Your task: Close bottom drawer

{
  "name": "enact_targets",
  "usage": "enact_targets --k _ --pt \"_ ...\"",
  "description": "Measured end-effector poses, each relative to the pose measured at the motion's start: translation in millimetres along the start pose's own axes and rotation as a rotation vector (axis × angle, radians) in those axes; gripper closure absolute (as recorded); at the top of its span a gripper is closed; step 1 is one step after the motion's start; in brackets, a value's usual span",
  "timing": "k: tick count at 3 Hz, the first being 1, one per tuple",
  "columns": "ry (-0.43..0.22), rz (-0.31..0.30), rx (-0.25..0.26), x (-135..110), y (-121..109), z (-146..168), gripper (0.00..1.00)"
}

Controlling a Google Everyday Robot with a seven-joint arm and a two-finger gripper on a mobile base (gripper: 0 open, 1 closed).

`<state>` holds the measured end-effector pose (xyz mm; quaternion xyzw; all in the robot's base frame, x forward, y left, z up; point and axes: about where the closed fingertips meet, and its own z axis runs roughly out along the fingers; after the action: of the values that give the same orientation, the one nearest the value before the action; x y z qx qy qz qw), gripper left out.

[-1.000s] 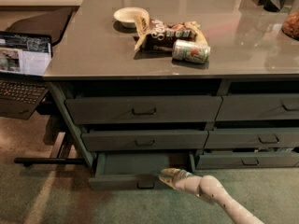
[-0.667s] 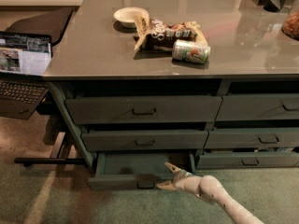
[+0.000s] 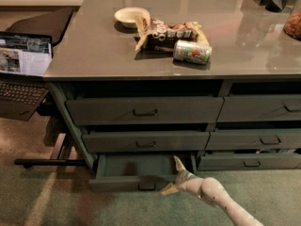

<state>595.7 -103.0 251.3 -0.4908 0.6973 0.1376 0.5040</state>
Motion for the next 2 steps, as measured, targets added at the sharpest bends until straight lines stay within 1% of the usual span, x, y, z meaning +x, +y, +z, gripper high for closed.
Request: enact_targets --k 1,2 --pt "0.022 -0.002 0.036 18.9 -20.7 6.0 0.0" --pt "0.041 0.008 0.048 39.0 -37.1 14.0 0.0"
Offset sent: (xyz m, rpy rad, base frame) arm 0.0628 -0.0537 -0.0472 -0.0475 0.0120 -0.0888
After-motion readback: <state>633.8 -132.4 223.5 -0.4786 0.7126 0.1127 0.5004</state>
